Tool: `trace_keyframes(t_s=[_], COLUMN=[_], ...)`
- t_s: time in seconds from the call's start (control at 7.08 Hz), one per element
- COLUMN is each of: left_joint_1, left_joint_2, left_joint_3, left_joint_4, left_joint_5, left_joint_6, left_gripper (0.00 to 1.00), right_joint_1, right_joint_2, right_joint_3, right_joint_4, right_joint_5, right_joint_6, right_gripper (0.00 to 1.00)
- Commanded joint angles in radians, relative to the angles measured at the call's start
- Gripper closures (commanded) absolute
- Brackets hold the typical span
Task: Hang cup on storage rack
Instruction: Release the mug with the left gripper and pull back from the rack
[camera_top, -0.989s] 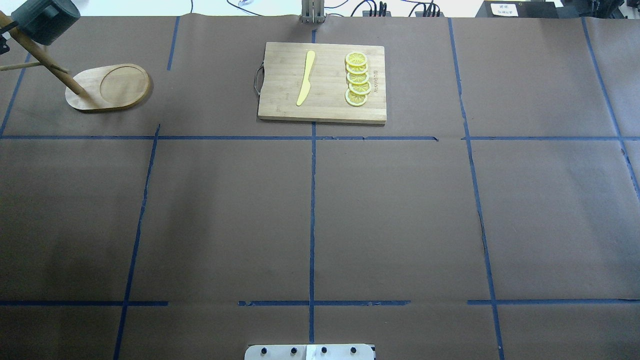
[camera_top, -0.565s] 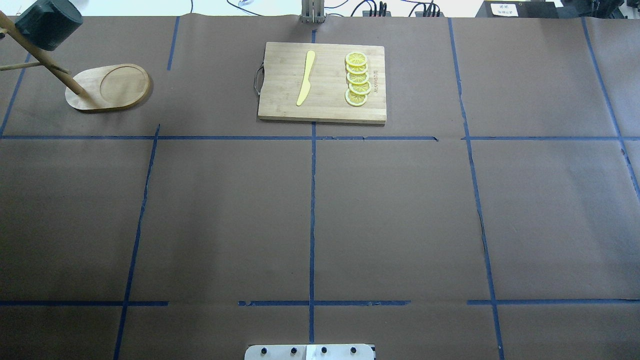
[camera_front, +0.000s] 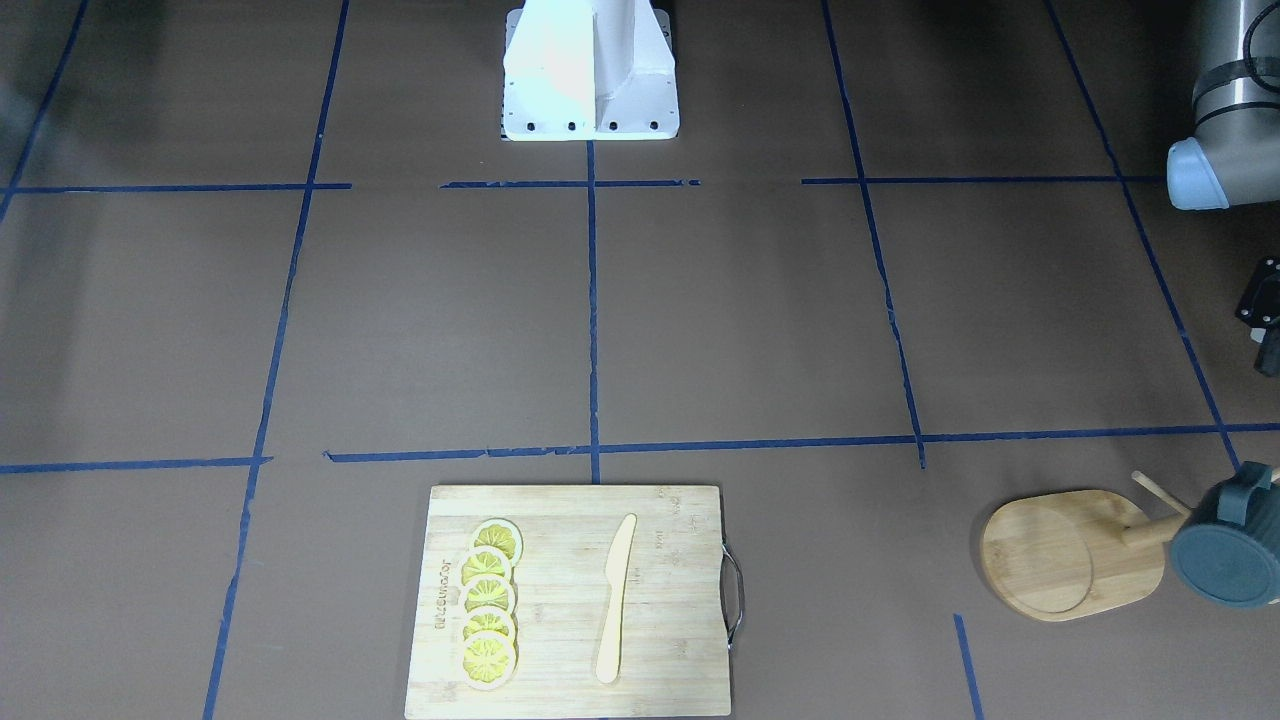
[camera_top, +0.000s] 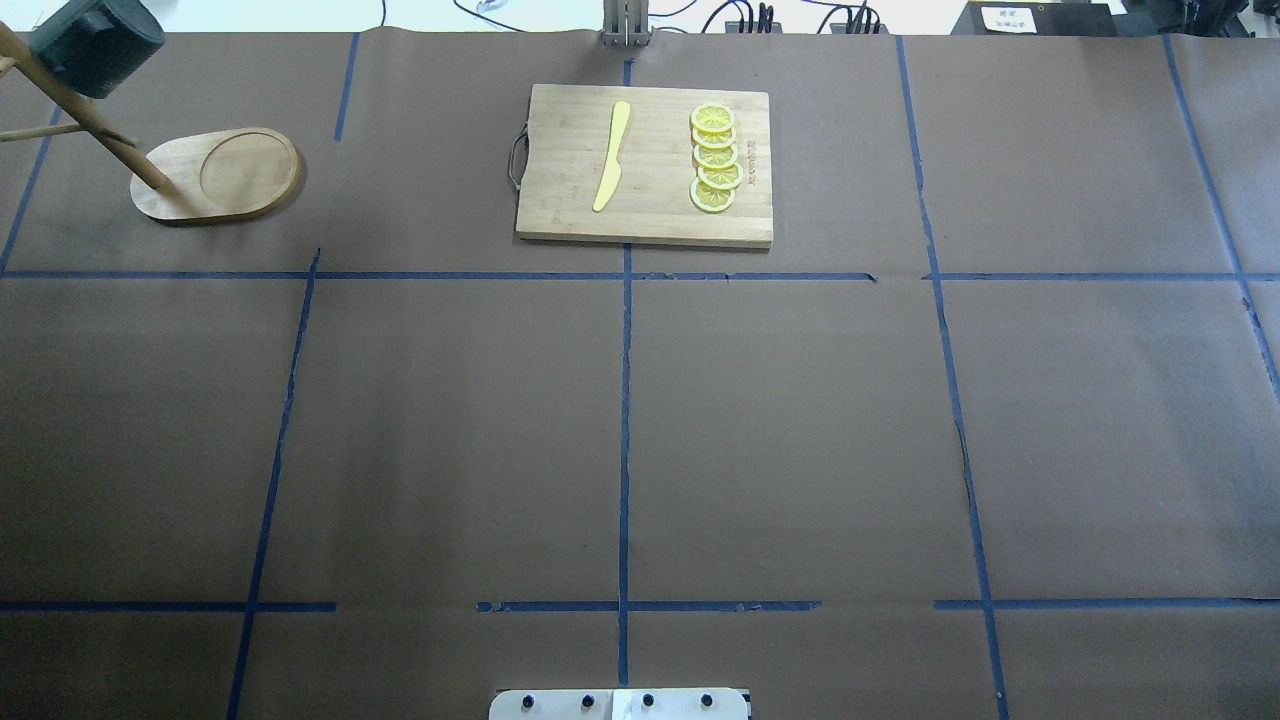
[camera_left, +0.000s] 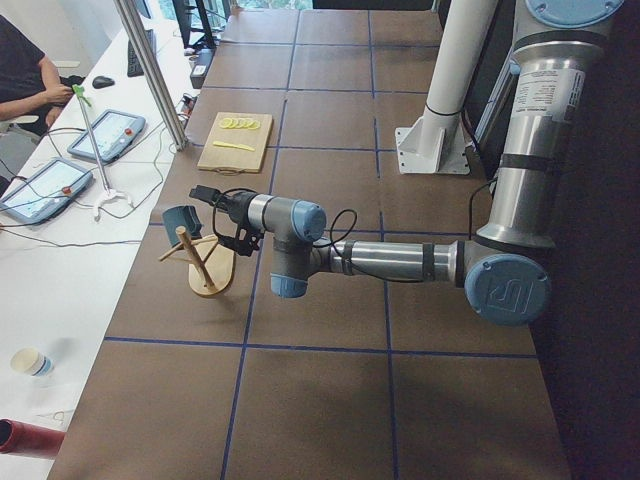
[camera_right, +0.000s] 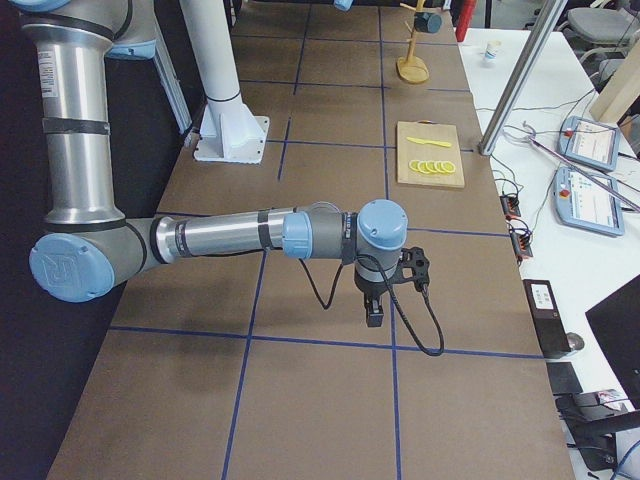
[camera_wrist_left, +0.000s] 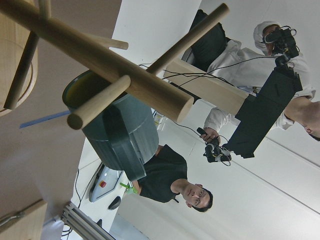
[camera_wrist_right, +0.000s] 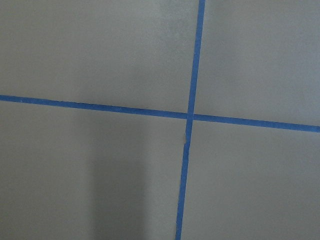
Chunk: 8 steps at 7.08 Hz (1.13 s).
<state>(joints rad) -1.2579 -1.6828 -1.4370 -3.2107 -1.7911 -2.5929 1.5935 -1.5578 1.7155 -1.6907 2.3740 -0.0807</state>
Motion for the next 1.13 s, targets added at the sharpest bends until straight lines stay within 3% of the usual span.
trace_keyframes(t_s=[0.0, 0.28, 0.42, 0.99], left_joint_1=[-0.032, -0.166, -0.182, -0.227], left_joint_2=[0.003, 0.012, 0.014, 0.200], left_joint_3=[-0.099, -0.271, -0.298, -0.318], left_joint_4=[0.170, 0.385, 0.419, 0.416], left_joint_5=[-0.054, -0.222, -0.247, -0.254], left_joint_6=[0.332, 0.559, 0.653, 1.205], left_gripper=[0.00, 0.00, 0.00, 0.00], right_joint_1=[-0.003, 0.000, 0.000, 0.005], right_joint_2=[0.014, 0.019, 0.015, 0.012], right_joint_3=[-0.045, -0.045, -0.048, -0.034], right_joint_4=[0.003, 0.003, 0.003, 0.002], right_joint_5=[0.001, 0.001, -0.001, 0.002], right_joint_6=[0.001, -0.001, -0.001, -0.001], right_gripper=[0.01, 0.01, 0.01, 0.01])
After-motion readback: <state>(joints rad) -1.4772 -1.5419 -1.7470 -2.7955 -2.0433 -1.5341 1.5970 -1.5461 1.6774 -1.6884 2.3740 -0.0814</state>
